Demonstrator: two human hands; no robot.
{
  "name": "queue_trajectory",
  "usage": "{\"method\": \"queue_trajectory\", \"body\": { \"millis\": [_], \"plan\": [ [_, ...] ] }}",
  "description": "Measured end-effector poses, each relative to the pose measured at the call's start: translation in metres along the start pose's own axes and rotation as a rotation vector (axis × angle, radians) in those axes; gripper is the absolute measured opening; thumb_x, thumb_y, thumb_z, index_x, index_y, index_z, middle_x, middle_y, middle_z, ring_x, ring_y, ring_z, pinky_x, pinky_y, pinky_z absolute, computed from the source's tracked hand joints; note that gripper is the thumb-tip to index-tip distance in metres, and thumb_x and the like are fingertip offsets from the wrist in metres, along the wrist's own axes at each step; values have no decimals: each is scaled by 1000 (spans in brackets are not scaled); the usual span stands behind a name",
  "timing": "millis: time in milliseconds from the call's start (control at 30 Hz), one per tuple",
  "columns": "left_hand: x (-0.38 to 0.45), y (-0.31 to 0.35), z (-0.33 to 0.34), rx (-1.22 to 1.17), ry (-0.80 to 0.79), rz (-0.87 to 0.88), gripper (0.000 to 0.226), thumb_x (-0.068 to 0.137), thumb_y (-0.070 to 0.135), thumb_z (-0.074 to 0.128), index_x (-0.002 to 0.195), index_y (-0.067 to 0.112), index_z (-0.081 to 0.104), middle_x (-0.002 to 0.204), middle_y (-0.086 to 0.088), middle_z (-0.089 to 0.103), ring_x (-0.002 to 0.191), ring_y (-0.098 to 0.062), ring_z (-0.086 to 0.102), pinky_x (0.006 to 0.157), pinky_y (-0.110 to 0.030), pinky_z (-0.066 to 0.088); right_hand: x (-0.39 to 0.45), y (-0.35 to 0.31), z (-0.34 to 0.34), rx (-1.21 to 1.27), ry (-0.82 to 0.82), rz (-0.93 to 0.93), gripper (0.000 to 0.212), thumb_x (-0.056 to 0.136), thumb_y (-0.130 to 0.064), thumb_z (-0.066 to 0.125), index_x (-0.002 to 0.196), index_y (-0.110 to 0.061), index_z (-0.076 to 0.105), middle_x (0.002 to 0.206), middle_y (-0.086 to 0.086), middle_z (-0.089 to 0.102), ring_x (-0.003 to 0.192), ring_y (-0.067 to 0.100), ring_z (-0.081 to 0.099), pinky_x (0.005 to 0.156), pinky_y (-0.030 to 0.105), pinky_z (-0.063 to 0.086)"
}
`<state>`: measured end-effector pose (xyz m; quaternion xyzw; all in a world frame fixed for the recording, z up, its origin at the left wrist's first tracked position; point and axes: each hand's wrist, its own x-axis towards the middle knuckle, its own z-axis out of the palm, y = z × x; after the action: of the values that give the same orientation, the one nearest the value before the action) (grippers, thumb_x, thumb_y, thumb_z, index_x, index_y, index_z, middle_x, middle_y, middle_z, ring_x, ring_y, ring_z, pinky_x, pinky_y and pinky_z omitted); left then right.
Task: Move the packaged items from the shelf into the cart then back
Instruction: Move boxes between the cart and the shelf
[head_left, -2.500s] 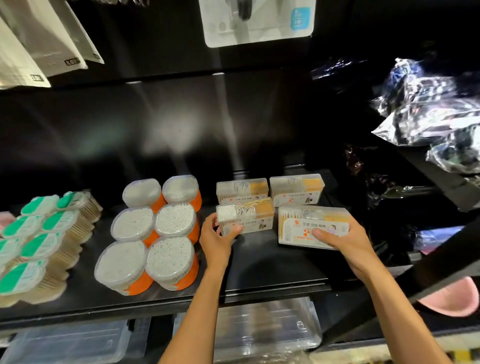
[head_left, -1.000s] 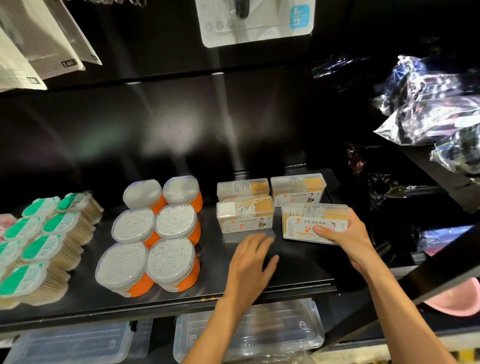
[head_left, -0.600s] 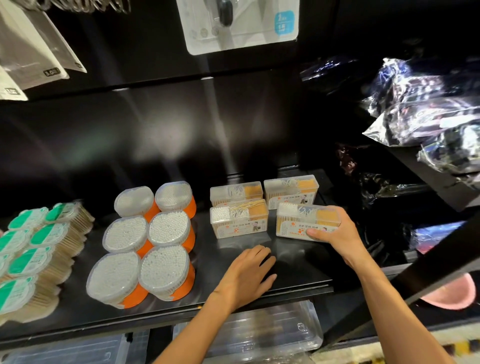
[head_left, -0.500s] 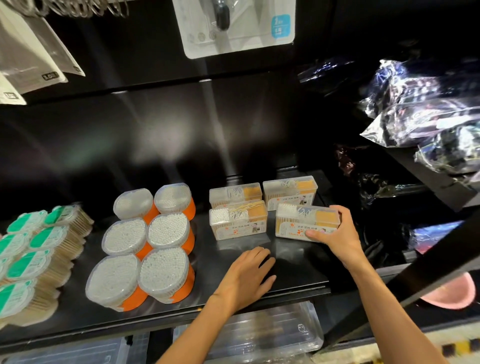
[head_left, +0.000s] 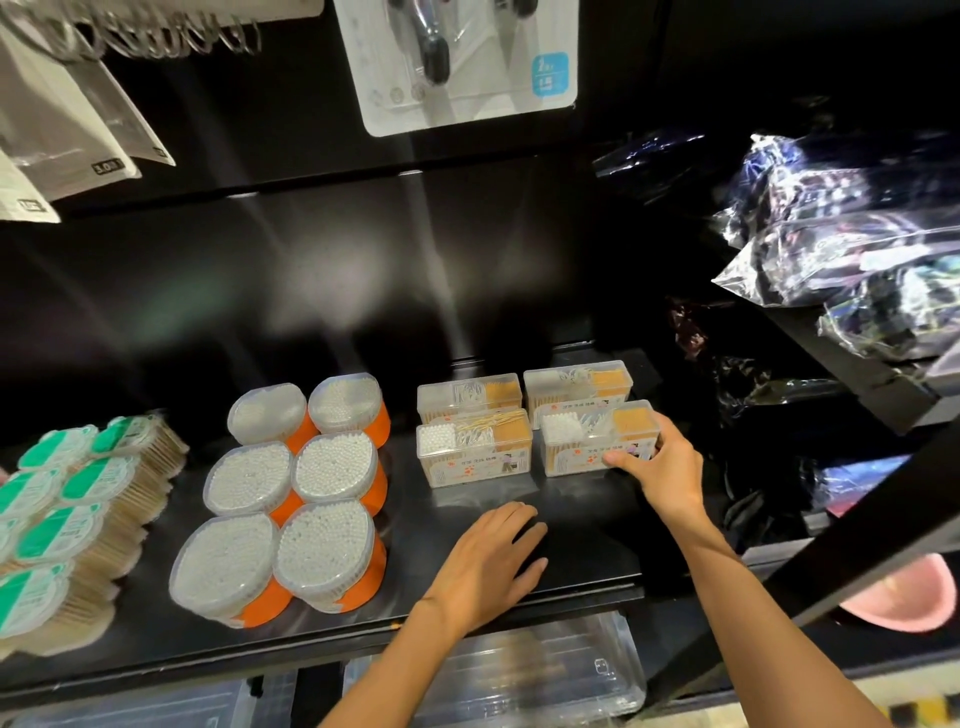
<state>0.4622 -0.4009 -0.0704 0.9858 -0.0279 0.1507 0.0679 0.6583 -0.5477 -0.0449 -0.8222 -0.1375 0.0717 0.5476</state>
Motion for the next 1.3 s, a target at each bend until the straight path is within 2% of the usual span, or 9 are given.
{"method": "queue_trajectory", "body": {
  "millis": [167, 567, 700, 800, 867, 933, 1033, 1167, 1300],
  "plan": [
    [-1, -1, 2, -3, -4, -10, 43, 93, 44, 40, 115, 20, 68, 120, 3, 61, 115, -10, 55, 96, -20, 44, 4, 0, 4, 7, -11, -20, 64, 68, -8, 84, 125, -13, 56, 107, 2, 68, 97, 14, 62, 87, 24, 46],
    [-2, 0, 2, -61, -16, -23, 42, 95, 42, 43, 119, 17, 66, 125, 1, 60, 119, -12, 54, 99, -20, 41, 4, -1, 6, 8, -17, -30, 67, 71, -6, 82, 131, -13, 52, 115, 3, 64, 101, 11, 57, 92, 25, 44],
    [-2, 0, 0, -56, -14, -22, 41, 94, 42, 43, 118, 18, 65, 123, 1, 60, 117, -12, 55, 98, -20, 42, 3, 0, 6, -6, -22, -36, 71, 72, -8, 81, 134, -14, 48, 113, -3, 62, 104, 9, 56, 93, 23, 42],
    [-1, 0, -2, -47, -30, -18, 41, 93, 42, 42, 119, 19, 64, 124, 0, 60, 117, -14, 56, 98, -21, 43, 0, 4, 5, -17, -6, -4, 71, 72, -13, 82, 133, -13, 46, 120, 0, 62, 114, 14, 56, 102, 33, 43],
    [0, -1, -2, -45, -45, -25, 42, 94, 40, 43, 124, 17, 60, 129, -2, 58, 121, -17, 54, 100, -24, 42, -7, 5, 4, -51, 54, 50, 75, 74, -19, 81, 137, -9, 43, 131, 7, 57, 126, 22, 50, 108, 41, 39],
    [1, 0, -4, -63, -69, -38, 43, 96, 38, 46, 131, 15, 54, 137, -5, 52, 128, -19, 47, 106, -27, 36, -24, 1, 2, -86, 113, 97, 74, 80, -21, 76, 143, -8, 38, 139, 10, 50, 132, 26, 42, 111, 44, 35],
    [1, 0, -8, -86, -69, -46, 49, 98, 42, 41, 138, 14, 46, 145, -4, 44, 134, -19, 40, 112, -29, 29, -62, -7, 1, -145, 115, 29, 60, 90, -22, 64, 142, -8, 39, 142, 11, 47, 132, 26, 42, 111, 40, 34],
    [-2, 12, -17, -196, -2, 15, 50, 98, 43, 39, 136, 12, 50, 143, -3, 47, 134, -17, 40, 114, -26, 24, -121, -9, -3, -235, 60, -112, 48, 96, -22, 53, 140, -8, 42, 143, 7, 45, 134, 21, 39, 108, 26, 28],
    [-10, 49, -21, -338, 69, 159, 49, 98, 40, 37, 126, 7, 59, 132, -7, 57, 126, -17, 49, 110, -28, 34, -185, 2, -24, -317, 75, -124, 44, 96, -24, 53, 138, -14, 46, 142, 0, 46, 133, 13, 40, 107, 17, 25]
  ]
}}
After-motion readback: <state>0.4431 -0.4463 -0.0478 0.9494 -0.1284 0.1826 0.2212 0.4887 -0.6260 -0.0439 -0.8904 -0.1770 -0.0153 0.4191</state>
